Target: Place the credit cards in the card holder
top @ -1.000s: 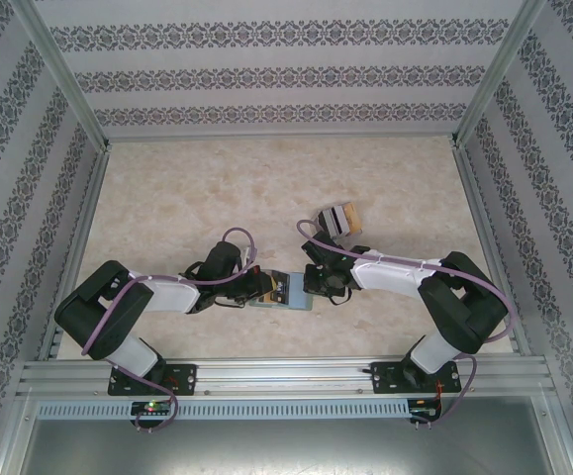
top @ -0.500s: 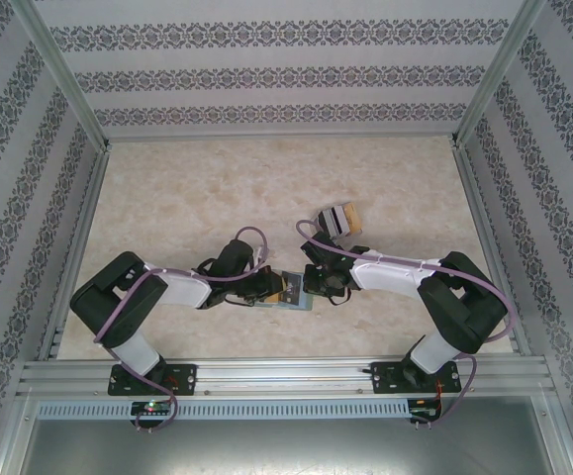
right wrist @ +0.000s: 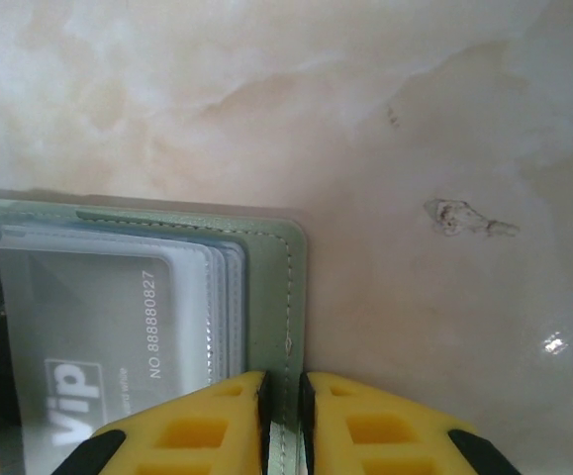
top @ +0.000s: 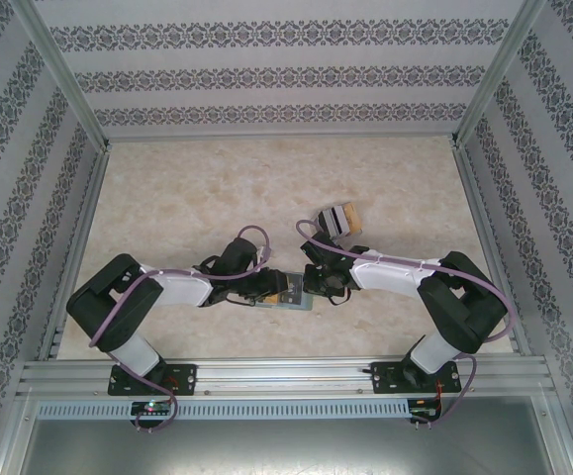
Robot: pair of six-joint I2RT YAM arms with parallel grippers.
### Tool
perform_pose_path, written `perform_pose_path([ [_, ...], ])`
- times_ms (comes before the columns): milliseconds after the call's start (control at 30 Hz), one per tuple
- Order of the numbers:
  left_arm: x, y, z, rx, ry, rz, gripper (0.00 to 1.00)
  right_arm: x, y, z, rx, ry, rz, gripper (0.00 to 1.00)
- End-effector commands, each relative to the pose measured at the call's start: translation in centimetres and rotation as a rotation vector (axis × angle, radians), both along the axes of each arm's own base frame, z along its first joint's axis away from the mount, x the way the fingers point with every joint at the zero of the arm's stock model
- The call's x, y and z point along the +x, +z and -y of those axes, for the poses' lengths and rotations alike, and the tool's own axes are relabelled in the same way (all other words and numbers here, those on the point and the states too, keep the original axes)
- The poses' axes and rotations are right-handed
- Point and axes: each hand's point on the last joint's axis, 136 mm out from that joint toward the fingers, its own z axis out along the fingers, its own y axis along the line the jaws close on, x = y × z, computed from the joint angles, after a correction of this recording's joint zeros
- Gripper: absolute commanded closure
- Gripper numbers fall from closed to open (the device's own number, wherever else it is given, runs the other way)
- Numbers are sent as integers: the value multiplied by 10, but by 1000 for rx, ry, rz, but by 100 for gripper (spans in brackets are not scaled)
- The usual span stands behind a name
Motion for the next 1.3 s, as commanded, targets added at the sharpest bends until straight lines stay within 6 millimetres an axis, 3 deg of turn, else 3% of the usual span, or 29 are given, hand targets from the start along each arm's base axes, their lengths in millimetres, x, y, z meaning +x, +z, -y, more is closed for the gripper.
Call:
perform_pose_path([
  [0,-7,-6,-7,68,-19,-1,66,-7,-20,10,-74,-6,-27,81],
  [400,-8,-6,18,29,-105,-19,70,-6,-16,6,-62,2,-20,81],
  [500,-7,-2,19,29,-106,-6,69,-4,-14,5,-57,1,-17,81],
  [633,-5,-3,5,95,-61,8,66,1,-5,4,-51,4,9,81],
  [733,-1,2,-8,153,-18,39,59,7,8,1,-32,15,40,78],
  [1033,24,50,-37,234,67,193,47,34,62,11,25,-1,178,73],
  [1133,39,56,-43,216,90,188,44,52,86,28,-37,10,247,69],
  [1267,63,57,-39,163,106,147,41,81,103,65,-218,21,274,68],
])
